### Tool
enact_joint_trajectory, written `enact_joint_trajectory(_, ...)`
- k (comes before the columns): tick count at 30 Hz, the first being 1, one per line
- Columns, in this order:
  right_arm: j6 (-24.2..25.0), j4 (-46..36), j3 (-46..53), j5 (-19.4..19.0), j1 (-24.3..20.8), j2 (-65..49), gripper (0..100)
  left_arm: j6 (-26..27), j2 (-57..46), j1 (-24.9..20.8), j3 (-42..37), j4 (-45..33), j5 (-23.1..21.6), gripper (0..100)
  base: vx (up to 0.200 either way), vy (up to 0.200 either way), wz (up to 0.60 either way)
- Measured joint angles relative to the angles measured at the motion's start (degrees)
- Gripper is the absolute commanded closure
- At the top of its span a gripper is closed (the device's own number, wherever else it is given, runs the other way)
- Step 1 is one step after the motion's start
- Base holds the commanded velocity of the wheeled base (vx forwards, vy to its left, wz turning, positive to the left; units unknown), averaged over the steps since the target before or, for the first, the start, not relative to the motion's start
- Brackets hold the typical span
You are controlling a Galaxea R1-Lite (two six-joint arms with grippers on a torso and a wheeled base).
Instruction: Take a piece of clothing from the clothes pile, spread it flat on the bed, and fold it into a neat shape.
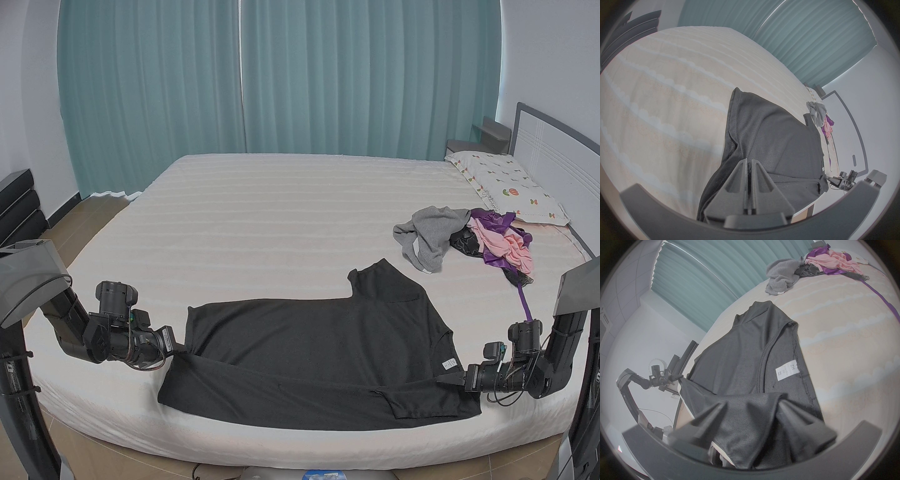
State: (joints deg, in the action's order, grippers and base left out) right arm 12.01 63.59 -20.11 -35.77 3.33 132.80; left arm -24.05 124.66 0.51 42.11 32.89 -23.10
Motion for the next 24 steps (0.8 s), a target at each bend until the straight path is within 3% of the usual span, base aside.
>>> enact_joint_trajectory(16, 0.15, -1.38, -0.37, -0.06, 0.15, -4.28, 100, -0.35, -0.96, 0.04, -0.99, 0.26, 0.30, 100, 0.000, 0.000, 0.00)
enact_joint_trajectory(24, 3.56, -0.83, 1.21, -0.24, 1.40, -8.17, 100, 0.05, -2.94, 0.00, -2.52, 0.30, 0.68, 100, 0.000, 0.000, 0.00)
